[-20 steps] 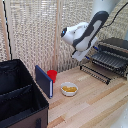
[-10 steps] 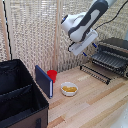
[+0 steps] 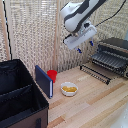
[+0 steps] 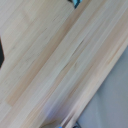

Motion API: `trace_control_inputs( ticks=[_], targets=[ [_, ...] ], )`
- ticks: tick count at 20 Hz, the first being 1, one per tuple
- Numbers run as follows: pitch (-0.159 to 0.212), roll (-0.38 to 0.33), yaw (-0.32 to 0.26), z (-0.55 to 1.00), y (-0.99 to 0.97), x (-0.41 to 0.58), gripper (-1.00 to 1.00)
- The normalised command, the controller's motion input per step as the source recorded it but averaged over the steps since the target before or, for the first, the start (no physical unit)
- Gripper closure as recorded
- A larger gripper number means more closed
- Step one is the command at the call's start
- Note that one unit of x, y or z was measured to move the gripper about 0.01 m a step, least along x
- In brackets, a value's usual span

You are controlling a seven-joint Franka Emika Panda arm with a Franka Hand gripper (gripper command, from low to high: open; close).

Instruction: Gently stretch your hand towards the oven tray's handle, obtaining a firm grip, and draw it cautiously out of the oven. Transition your grip to the hot dog bowl, gingerly seizing the edge, and elevate it from the surface. Hover the bowl over the tray, delicately lower it, and temper your grip, establishing the bowl's equilibrium.

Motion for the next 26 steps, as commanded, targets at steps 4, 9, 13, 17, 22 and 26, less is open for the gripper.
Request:
trace_control_inputs(
  ticks=[4, 9, 13, 17, 22, 26],
  targets=[
    [-0.146, 0.154, -0.007, -0.08, 0.52, -0.452, -1.00],
    [-0.127, 0.153, 0.018, -0.29, 0.29, -0.507, -1.00],
    [-0.089, 0.169, 0.062, -0.47, 0.03, -0.474, -1.00],
    [-0.053, 0.160, 0.048, -0.53, 0.02, -0.249, -1.00],
    [-0.004, 0.139, 0.002, -0.45, 0.16, 0.018, -1.00],
    [-0.048, 0.080, 0.000, -0.41, 0.02, 0.181, -1.00]
  ],
)
